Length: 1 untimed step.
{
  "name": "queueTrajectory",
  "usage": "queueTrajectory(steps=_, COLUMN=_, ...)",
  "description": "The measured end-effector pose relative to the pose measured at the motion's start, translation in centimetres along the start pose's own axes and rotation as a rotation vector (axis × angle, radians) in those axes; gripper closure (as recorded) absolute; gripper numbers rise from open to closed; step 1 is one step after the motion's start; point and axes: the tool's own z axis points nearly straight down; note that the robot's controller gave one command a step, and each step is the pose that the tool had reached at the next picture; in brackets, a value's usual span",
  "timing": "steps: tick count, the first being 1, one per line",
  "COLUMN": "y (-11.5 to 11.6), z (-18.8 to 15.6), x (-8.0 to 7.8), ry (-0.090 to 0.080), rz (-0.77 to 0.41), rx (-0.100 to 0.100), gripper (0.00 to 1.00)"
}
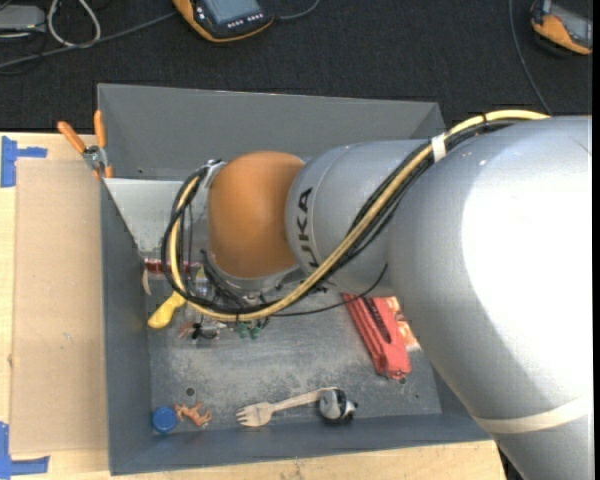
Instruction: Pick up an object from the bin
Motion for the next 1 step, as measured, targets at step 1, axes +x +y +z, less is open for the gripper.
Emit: queueTrajectory(steps=1, y=0.38, z=-1.35, x=0.1, ry=0.001, rz=0.046, rx=0.0, gripper=1.0)
